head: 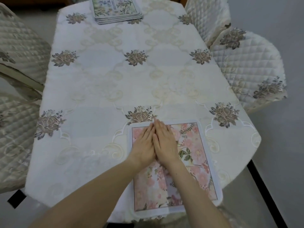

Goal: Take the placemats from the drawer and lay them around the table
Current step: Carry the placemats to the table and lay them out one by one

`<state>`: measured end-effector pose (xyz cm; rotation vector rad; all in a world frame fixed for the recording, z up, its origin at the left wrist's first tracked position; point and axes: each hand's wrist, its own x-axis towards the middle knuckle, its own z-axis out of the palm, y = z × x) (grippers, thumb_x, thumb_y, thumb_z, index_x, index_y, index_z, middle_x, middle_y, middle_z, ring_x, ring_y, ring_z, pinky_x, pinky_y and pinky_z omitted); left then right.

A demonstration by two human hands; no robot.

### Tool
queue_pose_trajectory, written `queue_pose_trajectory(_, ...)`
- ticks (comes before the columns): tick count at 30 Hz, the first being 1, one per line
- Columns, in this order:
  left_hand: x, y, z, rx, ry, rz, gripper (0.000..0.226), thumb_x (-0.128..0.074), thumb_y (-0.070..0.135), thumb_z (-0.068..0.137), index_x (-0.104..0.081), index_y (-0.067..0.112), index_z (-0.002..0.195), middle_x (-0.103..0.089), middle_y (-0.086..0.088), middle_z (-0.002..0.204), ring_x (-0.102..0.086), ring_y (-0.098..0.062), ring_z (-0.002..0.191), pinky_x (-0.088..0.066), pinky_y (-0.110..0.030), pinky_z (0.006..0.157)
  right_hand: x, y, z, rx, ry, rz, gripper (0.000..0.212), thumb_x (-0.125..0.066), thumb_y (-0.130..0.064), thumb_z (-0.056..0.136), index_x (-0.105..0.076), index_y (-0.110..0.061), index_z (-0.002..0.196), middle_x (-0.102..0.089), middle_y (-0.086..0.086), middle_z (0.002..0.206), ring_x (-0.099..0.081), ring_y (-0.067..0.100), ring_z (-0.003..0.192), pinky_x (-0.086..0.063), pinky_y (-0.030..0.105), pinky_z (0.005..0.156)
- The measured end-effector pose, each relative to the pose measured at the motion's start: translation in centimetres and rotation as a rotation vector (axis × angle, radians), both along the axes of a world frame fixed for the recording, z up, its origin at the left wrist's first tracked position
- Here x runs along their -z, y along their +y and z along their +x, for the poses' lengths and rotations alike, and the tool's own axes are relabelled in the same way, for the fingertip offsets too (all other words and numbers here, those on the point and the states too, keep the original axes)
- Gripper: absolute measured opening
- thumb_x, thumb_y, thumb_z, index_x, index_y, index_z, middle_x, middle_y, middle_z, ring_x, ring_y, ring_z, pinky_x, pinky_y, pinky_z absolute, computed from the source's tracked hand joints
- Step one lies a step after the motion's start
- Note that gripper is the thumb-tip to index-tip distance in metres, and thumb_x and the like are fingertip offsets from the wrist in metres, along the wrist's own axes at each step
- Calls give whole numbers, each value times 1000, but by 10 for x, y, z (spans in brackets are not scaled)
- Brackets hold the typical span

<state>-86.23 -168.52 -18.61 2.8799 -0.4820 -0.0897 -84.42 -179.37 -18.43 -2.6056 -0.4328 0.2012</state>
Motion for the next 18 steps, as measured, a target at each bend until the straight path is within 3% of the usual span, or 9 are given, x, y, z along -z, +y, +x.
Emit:
queue_pose_trajectory(5, 17, 5, 0, -13, -30, -20, 60, -23, 34, 97, -18, 4, 149, -16, -12, 158, -10, -22, 147, -8, -38, 117, 15, -24, 8, -45, -66, -143, 61, -2, -48, 99, -1, -21, 154, 3, -7, 159, 9, 5, 147, 4, 30, 120)
queue_pose_trajectory(8, 19, 19, -2, -28, 3, -8, 62, -25, 40, 99, -16, 6, 150, -12, -9, 159, -5, -18, 147, -2, -34, 119, 17, -56, 16, -42, -52, -194, 58, -6, -48, 101, 2, -24, 154, 5, -8, 160, 13, 4, 146, 6, 30, 120)
queue_pose_trajectory(18, 20, 53, -11, -76, 12, 63, 63, -11, 44, 101, -7, 6, 151, -2, -8, 159, -1, -19, 147, -1, -34, 118, 16, -103, 26, 81, -68, -261, 64, -12, -49, 99, -3, -18, 155, -2, -2, 161, 5, 9, 148, 4, 30, 120)
